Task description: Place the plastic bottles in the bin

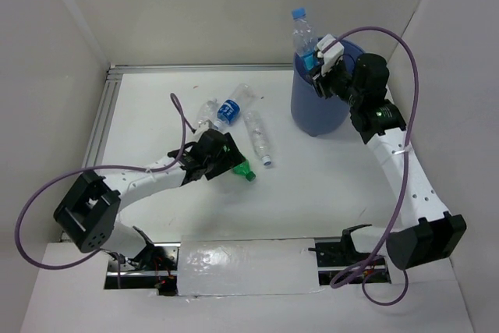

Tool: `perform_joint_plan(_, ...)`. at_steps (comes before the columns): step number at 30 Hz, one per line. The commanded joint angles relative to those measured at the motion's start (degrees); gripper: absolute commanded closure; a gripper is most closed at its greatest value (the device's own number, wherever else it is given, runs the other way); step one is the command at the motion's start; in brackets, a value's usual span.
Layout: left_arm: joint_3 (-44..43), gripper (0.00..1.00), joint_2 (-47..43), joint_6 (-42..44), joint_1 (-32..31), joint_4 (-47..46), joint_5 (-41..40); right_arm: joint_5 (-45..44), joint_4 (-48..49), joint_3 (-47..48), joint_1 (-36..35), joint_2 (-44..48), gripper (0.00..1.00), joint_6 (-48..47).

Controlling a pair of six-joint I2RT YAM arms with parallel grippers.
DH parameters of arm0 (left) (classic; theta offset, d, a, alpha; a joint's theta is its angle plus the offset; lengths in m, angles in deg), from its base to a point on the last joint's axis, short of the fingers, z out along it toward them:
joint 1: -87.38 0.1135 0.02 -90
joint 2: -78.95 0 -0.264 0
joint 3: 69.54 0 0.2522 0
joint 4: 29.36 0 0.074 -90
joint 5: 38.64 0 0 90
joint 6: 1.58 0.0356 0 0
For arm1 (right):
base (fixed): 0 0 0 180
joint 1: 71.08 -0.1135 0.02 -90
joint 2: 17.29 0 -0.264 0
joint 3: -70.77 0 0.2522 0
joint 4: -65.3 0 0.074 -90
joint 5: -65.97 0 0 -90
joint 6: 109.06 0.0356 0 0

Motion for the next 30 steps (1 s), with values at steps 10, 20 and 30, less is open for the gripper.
perform_joint_plan(10,-12.60,0.01,14.54,-0.43,1.25,7.54,-1.78,2.04,-0.50,-0.65,7.19,1.54,0.00,4.67)
perform_joint_plan(20,-16.47,0.68,16.76,5.27,-2.60,6.32,-3.01,18.64,-8.23,-9.53,12.73,11.99,0.21,5.38)
perform_joint_plan(30,-30.78,0.93,5.14,21.88,-8.33,-5.09,0.23,17.59,-11.22,-17.88,19.14,21.94,1.00,9.79)
